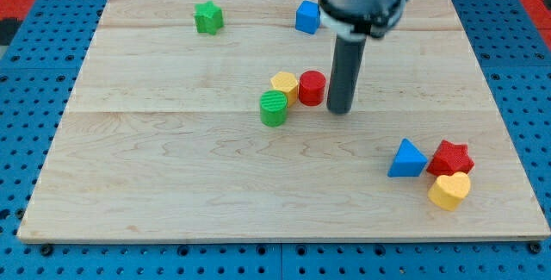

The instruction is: Slide the green circle to the top left side of the board

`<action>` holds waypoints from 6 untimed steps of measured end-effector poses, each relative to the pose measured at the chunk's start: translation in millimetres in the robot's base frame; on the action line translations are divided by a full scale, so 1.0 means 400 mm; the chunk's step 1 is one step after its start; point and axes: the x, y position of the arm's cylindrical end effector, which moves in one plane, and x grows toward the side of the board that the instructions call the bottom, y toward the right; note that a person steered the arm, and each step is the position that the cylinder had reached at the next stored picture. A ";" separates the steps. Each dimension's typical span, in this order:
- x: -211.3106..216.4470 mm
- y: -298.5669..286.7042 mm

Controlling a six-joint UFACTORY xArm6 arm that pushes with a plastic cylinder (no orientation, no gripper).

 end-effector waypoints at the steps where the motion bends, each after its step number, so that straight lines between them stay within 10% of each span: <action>1: 0.012 -0.148; 3: -0.117 -0.423; 6: -0.230 -0.395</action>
